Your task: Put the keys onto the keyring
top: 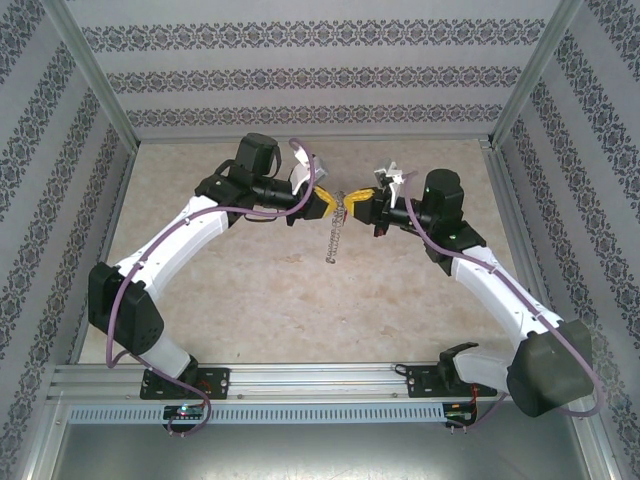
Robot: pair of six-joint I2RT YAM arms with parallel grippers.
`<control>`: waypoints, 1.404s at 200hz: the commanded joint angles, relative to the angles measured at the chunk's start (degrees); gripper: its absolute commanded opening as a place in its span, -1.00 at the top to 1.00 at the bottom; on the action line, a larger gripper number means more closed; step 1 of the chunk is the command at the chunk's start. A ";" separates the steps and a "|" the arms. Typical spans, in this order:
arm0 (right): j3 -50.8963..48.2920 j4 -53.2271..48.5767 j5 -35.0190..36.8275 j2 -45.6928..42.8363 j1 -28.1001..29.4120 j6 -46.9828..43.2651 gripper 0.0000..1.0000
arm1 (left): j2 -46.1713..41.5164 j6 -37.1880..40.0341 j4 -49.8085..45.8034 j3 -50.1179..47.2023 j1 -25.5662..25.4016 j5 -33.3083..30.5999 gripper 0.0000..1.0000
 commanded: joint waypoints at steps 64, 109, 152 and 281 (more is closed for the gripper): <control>-1.11 3.62 -4.29 -0.09 -0.04 4.60 1.00 | -5.85 -4.09 11.63 -3.41 -0.66 0.48 1.00; -0.58 3.04 -6.35 0.79 0.16 5.50 1.00 | -6.38 -5.73 15.13 -4.84 -0.71 -0.47 1.00; -0.85 4.59 -6.07 -1.51 -2.79 8.18 0.20 | -5.99 -6.18 16.18 -5.38 -0.66 -0.63 1.00; 6.92 4.35 -16.92 4.28 -4.71 7.55 0.05 | -3.98 -4.60 11.44 -2.39 -0.71 4.47 1.00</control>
